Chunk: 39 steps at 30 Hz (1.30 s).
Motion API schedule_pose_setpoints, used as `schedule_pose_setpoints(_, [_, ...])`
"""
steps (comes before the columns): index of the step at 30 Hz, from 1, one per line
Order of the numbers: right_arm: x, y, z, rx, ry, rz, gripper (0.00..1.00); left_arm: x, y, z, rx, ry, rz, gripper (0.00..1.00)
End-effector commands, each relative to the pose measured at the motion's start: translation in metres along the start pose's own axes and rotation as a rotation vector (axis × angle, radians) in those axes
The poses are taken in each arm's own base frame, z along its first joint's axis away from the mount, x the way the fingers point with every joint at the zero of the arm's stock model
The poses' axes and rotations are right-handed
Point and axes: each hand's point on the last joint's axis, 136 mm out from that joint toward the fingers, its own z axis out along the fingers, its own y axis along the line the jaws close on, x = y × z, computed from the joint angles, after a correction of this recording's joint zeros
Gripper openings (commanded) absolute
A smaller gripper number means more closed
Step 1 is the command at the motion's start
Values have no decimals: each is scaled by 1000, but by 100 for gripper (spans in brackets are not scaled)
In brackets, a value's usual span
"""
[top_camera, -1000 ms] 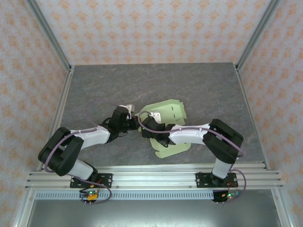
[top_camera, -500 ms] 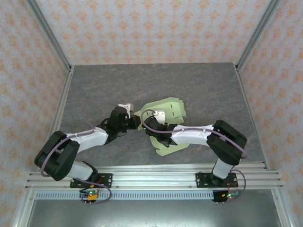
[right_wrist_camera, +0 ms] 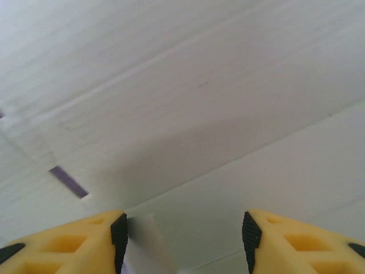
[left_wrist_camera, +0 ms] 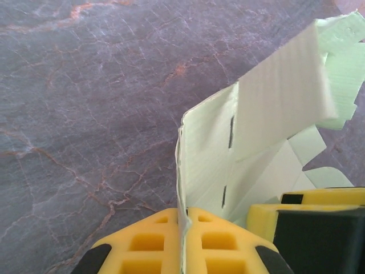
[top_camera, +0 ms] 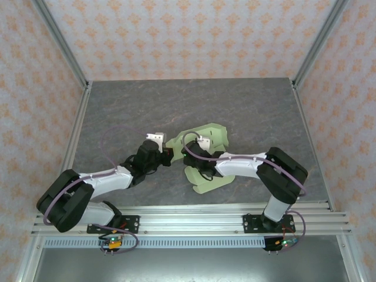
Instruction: Fold the paper box
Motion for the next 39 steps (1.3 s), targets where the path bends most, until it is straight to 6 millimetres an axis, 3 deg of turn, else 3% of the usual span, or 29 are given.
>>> schedule_pose_setpoints(1, [4, -24, 9, 79, -3, 31, 53, -11, 8, -5, -53, -63, 39, 0])
schedule_pose_setpoints(5, [17, -35, 21, 122, 28, 4, 50, -10, 7, -5, -50, -64, 40, 0])
schedule_pose_setpoints(9, [12, -12, 10, 4, 33, 40, 52, -9, 12, -7, -72, -70, 49, 0])
schedule_pose_setpoints(14, [-24, 15, -32, -136, -48, 156, 57, -15, 20, -10, -120, -100, 84, 1])
schedule_pose_setpoints(18, [-46, 4, -65, -56, -45, 434, 60, -12, 21, -12, -123, -110, 78, 2])
schedule_pose_setpoints(20, [-52, 17, -74, -131, -55, 586, 60, -12, 21, -13, -121, -121, 64, 2])
schedule_pose_setpoints(22, [-58, 34, -72, -262, -73, 737, 60, -12, 21, -13, -123, -120, 67, 2])
schedule_pose_setpoints(26, [-76, 46, -63, -346, -87, 920, 74, -11, 22, -15, -121, -132, 63, 2])
schedule_pose_setpoints(30, [-85, 66, -58, -396, -53, 976, 75, -12, 23, -18, -133, -143, 88, 2])
schedule_pose_setpoints(39, [-88, 81, -38, -315, 10, 1019, 75, -10, 30, -21, -165, -156, 82, 3])
